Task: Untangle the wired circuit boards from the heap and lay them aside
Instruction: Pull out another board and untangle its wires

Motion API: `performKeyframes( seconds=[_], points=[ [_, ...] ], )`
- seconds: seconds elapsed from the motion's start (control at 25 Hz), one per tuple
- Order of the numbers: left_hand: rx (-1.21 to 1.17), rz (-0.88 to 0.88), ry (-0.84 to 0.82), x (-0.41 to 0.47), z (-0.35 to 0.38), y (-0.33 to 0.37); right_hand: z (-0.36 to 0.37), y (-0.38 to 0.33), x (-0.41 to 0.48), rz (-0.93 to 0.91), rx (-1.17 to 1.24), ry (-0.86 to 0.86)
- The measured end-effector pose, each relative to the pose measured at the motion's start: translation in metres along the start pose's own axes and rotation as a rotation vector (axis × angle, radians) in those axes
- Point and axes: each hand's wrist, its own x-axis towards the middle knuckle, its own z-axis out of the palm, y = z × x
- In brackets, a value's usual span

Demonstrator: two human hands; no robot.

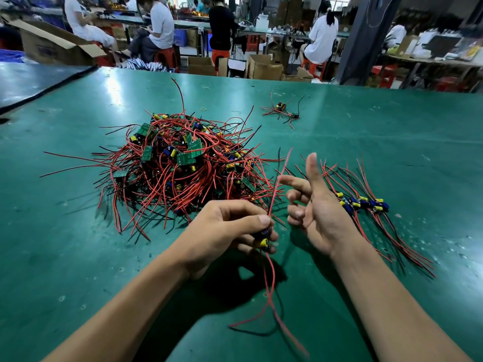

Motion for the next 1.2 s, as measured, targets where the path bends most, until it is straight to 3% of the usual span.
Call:
performKeyframes(
  seconds=[0.12, 0.32, 0.52, 0.6, 0.76, 0.96, 1.04, 1.2],
  points=[
    [0.009, 0.179, 0.098, 0.002, -0.001, 0.005, 0.004, 0.003, -0.006, -0.128, -0.155, 0.003],
    [-0.039, 0.308, 0.297, 0.001, -0.004, 0.015, 0.012, 0.021, -0.016, -0.632, -0.676, -0.128],
    [-0.064, 0.242, 0.447, 0.002, -0.007, 0.014, 0.026, 0.033, -0.024, -0.724, -0.751, -0.100],
    [-0.081, 0.236, 0.423, 0.002, -0.006, 0.013, 0.033, 0.032, -0.026, -0.595, -0.595, -0.092],
    [-0.204, 0.246, 0.293, 0.000, -0.005, 0.013, 0.036, 0.018, -0.026, -0.118, -0.013, -0.204],
    [-0.304, 0.182, 0.119, 0.001, -0.003, 0.010, 0.027, 0.005, -0.026, 0.117, 0.276, -0.342],
    [-0.352, 0.124, 0.101, 0.002, -0.002, 0.008, 0.024, 0.002, -0.027, 0.149, 0.313, -0.373],
    [-0.404, -0.031, 0.110, 0.008, -0.002, 0.003, 0.022, 0.006, -0.028, 0.162, 0.117, -0.415]
  ],
)
